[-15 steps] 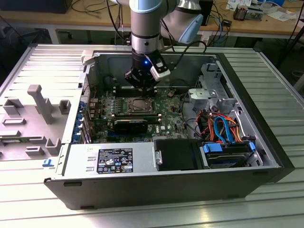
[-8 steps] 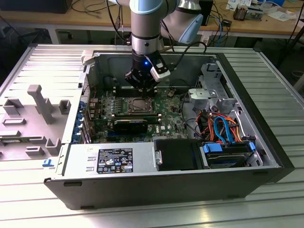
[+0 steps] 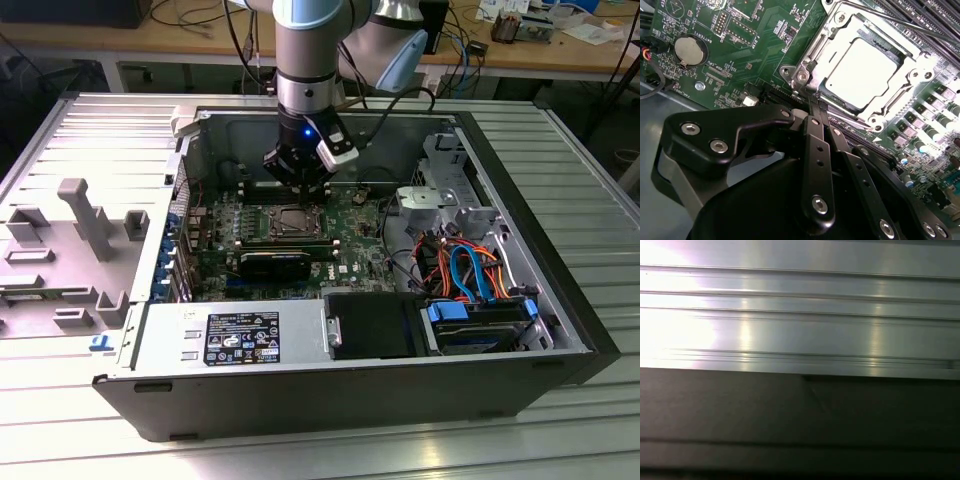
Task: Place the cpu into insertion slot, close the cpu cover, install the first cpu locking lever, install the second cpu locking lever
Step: 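Install the first cpu locking lever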
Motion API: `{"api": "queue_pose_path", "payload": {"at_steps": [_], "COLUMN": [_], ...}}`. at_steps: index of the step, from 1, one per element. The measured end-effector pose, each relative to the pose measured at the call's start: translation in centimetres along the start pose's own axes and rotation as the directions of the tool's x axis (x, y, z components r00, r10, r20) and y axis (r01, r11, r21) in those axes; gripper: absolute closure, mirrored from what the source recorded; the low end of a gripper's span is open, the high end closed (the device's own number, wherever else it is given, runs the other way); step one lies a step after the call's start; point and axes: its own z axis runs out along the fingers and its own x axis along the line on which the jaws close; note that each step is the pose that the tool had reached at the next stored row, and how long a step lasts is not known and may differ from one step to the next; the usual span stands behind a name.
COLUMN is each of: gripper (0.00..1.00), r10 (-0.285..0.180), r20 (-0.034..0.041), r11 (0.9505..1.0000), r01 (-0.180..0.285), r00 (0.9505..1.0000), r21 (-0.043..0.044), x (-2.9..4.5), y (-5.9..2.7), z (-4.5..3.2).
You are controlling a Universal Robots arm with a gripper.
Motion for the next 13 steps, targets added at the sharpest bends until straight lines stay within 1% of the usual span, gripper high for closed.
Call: {"api": "queue_pose_path", "payload": {"at_steps": [13], "gripper": [0.89], "r10": [0.000], "r20": [0.0000], "r11": [1.0000], "r01": [0.000], "r00": [1.0000], "r21": [-0.0002], "x": [-0.07], "y": [-0.11], "z": [0.09]}}
